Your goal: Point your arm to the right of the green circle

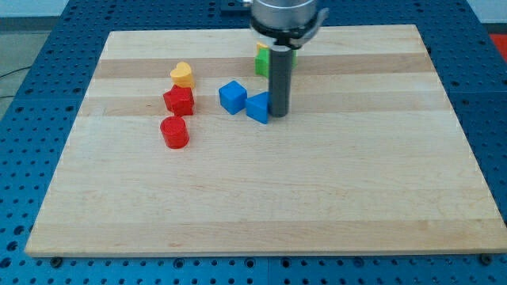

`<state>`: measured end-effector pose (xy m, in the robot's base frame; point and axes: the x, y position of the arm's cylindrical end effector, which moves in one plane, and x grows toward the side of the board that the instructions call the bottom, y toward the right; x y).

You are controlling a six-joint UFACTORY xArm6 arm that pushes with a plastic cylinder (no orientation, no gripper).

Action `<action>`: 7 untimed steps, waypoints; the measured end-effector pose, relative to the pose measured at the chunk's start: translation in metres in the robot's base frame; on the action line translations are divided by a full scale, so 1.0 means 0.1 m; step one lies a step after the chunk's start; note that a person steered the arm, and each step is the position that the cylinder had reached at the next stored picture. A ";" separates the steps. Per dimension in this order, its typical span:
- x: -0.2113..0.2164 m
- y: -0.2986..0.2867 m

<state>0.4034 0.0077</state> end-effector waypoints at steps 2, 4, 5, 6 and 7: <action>0.16 -0.13; -0.05 -0.01; -0.72 0.56; -1.45 0.78; -1.80 0.14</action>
